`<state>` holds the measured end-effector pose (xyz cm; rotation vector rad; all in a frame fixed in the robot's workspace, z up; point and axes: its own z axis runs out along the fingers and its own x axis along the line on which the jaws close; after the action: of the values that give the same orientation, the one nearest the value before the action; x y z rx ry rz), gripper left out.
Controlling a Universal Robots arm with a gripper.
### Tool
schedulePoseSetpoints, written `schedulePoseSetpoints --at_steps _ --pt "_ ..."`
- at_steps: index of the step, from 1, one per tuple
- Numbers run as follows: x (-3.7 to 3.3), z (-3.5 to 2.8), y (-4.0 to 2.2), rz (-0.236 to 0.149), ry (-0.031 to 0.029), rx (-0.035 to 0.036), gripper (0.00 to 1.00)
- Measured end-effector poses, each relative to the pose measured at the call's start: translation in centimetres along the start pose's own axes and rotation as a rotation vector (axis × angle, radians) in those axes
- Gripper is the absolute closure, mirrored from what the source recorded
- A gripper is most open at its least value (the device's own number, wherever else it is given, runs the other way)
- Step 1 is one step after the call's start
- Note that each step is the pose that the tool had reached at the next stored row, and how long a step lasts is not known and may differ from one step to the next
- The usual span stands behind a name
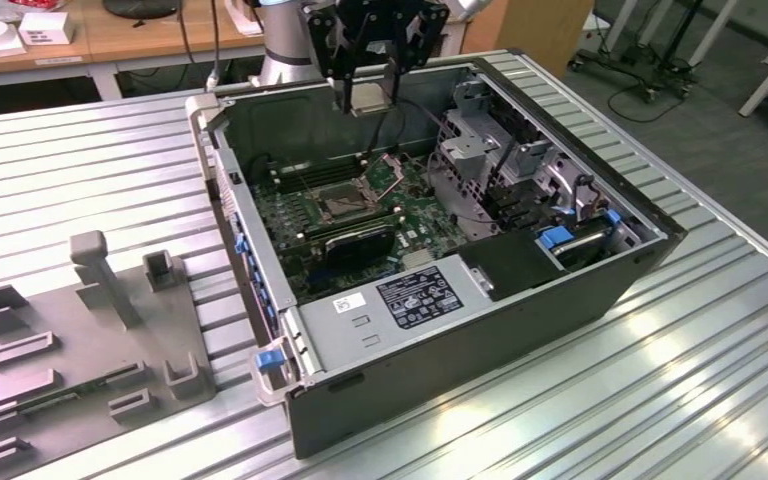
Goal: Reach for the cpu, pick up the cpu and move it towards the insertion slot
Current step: 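Pick up the cpu and move it towards the insertion slot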
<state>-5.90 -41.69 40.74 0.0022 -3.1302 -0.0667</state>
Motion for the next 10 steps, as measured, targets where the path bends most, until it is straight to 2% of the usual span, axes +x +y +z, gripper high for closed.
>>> schedulePoseSetpoints --at_steps 10 --pt "-0.17 0.57 2.09 0.001 0.0 0.0001 0.45"
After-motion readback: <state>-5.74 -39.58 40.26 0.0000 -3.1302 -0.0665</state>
